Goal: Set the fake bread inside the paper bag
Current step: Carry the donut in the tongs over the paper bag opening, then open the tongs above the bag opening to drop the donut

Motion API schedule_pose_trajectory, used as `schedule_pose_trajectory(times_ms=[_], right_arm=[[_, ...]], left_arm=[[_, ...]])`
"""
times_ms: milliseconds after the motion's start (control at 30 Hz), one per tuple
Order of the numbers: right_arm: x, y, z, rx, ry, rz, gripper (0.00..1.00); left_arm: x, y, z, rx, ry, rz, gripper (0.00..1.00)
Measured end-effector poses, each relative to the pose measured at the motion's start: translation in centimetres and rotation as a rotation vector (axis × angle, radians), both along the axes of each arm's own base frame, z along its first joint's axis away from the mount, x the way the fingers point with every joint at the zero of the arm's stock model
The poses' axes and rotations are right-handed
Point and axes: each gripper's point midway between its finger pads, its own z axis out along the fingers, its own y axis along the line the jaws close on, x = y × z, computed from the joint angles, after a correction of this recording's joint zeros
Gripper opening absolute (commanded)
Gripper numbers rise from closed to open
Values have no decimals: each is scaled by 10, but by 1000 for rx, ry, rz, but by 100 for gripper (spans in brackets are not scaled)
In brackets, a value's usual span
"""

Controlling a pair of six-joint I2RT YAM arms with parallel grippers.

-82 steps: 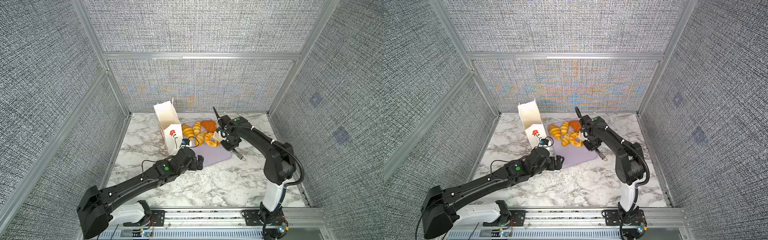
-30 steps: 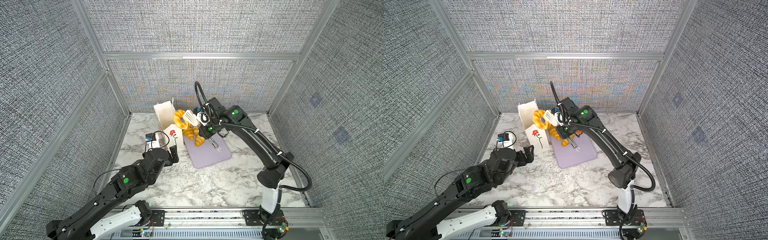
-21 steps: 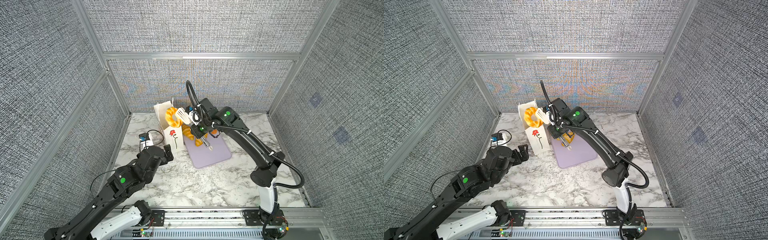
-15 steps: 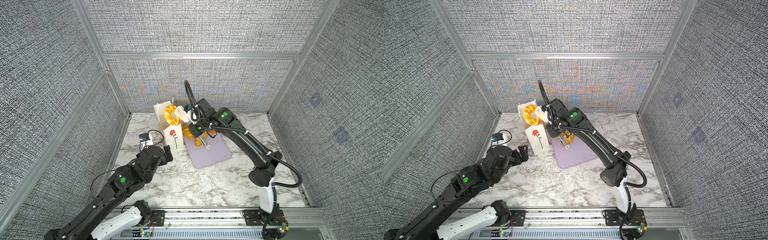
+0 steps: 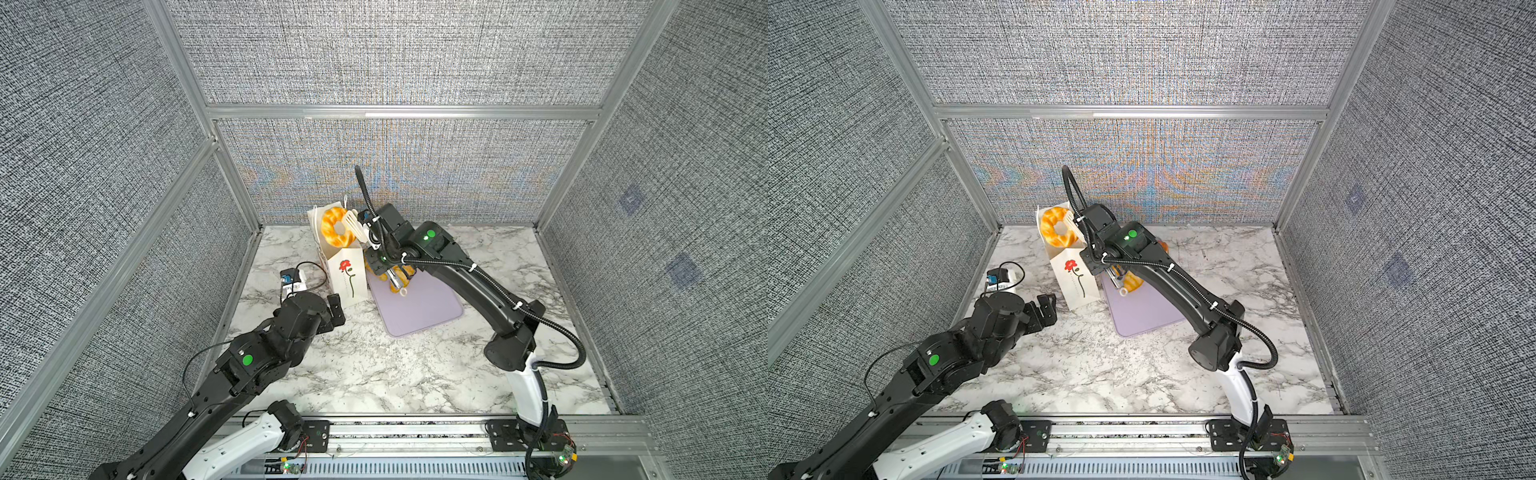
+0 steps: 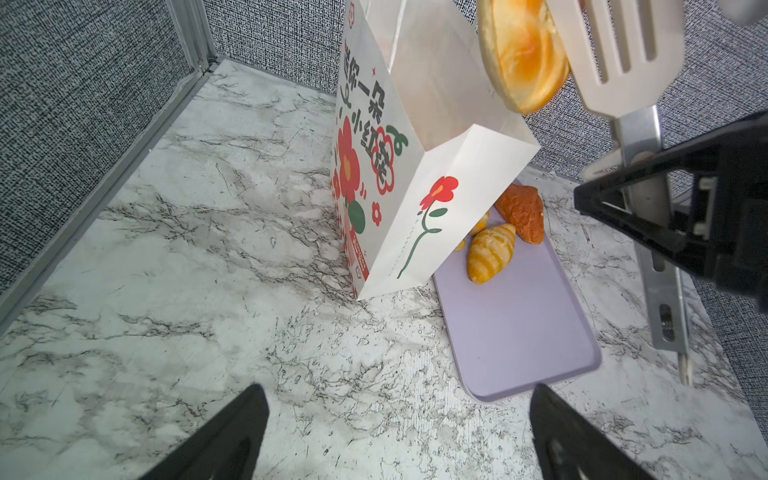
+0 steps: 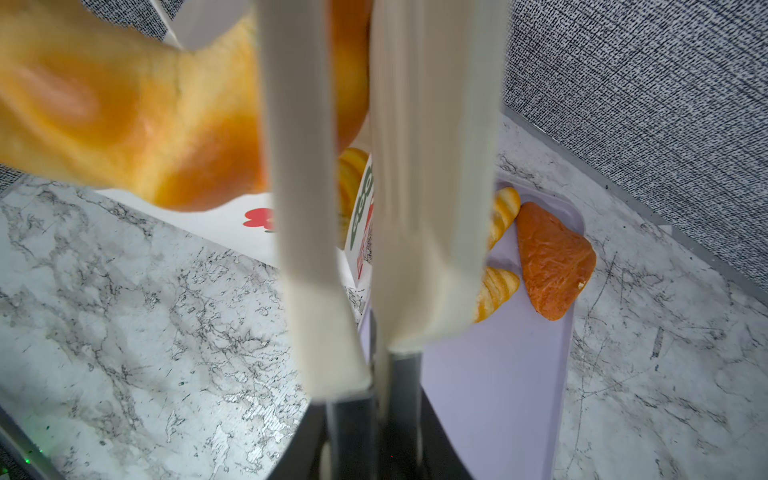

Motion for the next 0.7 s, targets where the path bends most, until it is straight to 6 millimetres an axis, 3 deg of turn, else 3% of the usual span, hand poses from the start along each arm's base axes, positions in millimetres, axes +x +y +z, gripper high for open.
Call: schedule_pose_trajectory(times_ms=[700], right_arm=[[14,9,-1,-101,-170,-79,26]], left_arm=[[-5,2,-7,-28,11,5,100]])
